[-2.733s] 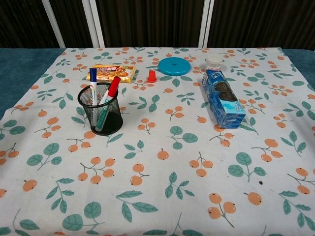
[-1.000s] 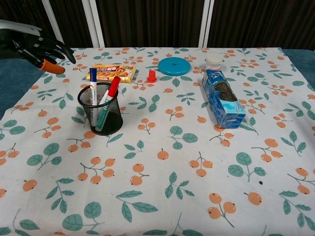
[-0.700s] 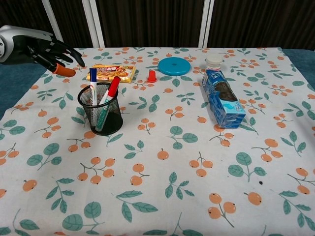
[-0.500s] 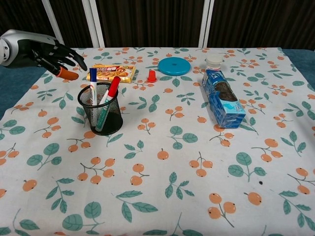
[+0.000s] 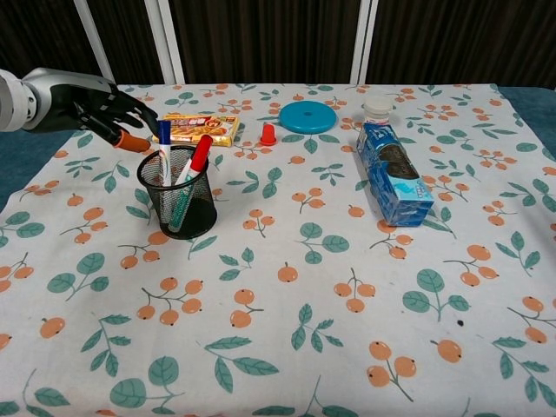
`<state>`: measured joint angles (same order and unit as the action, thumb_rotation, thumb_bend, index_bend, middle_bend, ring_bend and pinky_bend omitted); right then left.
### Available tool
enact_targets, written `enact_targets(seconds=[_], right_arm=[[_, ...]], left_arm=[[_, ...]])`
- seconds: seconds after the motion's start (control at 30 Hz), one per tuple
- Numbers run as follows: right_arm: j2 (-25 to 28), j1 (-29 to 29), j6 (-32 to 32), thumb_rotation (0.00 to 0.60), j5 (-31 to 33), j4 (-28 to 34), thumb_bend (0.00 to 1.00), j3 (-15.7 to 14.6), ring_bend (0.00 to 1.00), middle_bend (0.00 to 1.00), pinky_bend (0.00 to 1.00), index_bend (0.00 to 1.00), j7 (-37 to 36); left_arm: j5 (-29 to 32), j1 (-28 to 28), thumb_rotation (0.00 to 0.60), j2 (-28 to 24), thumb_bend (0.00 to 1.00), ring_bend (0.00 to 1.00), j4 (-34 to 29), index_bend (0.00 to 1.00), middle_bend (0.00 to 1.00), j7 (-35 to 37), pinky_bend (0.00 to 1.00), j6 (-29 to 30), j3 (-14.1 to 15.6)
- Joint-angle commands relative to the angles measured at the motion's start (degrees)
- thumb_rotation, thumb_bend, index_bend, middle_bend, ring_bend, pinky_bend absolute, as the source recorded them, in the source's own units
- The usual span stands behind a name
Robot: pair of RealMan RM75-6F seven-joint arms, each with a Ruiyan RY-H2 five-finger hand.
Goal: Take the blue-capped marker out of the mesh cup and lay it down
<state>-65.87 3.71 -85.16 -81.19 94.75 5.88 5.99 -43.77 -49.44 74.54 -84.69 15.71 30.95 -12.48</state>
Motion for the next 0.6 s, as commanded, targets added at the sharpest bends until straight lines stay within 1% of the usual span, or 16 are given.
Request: enact_targets(seconds=[0.03, 0.6], right_arm=[[0.0, 0.0, 0.0, 0.600, -0.1, 0.0, 0.11, 0.0, 0.06, 0.01, 0.17, 0.10, 0.0], [0.0, 0.0, 0.1, 0.600, 0.0, 0.0, 0.11, 0.0, 0.06, 0.01, 0.17, 0.10, 0.0]], left_arm=[[0.1, -0.1, 0.600, 0.3, 0.35, 0.00, 0.1, 0.43, 0.00, -0.2, 0.00, 0.1, 0.0], [0.9, -0.4, 0.600, 0.8, 0.35, 0.00, 0.0, 0.45, 0.00, -0.8, 0.00, 0.0, -0.7]])
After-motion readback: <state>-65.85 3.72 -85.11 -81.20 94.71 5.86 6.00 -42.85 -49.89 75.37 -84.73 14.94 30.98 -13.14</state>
